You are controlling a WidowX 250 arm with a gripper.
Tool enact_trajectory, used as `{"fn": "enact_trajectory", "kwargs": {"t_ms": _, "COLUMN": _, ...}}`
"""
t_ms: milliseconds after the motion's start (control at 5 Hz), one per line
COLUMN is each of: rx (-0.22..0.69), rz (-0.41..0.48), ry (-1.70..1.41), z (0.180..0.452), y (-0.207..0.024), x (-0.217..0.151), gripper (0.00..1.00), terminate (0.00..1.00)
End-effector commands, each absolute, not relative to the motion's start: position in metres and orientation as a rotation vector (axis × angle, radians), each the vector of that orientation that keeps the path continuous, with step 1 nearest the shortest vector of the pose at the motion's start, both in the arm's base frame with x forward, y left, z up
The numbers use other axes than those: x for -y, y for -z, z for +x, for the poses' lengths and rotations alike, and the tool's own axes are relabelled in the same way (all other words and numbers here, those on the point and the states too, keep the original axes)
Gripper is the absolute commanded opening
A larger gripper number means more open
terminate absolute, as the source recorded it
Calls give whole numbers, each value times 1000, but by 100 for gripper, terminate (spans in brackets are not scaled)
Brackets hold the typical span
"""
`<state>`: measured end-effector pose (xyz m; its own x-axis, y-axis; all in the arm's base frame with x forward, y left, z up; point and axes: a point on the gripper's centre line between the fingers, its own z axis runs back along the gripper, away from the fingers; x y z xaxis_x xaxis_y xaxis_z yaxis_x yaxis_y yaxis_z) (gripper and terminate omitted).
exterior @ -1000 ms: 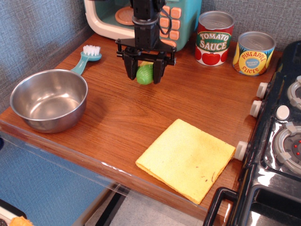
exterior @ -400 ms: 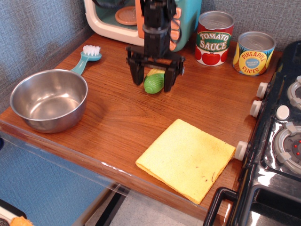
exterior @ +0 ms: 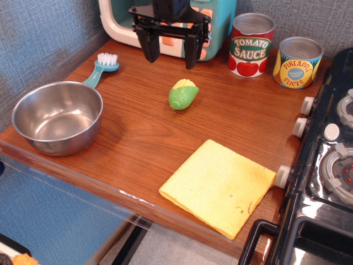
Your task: Put the green object below the microwave buttons.
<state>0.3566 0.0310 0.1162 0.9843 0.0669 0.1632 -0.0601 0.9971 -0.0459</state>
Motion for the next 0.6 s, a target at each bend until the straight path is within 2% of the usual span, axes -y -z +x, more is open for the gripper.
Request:
{"fn": "enact_trajectory", "kwargs": {"t_ms": 0, "rx": 178, "rz": 11, "ry": 26, "z": 337, "y": -133, "x": -39, "gripper": 100, "terminate": 0}}
{"fn": "enact_trajectory", "kwargs": {"t_ms": 200, "rx": 178, "rz": 11, "ry": 26, "z": 337, "y": -133, "x": -39, "gripper": 100, "terminate": 0}}
{"fn": "enact_trajectory", "kwargs": {"t_ms": 400, "rx": 178, "rz": 11, "ry": 26, "z": 337, "y": -133, "x": -39, "gripper": 100, "terminate": 100}}
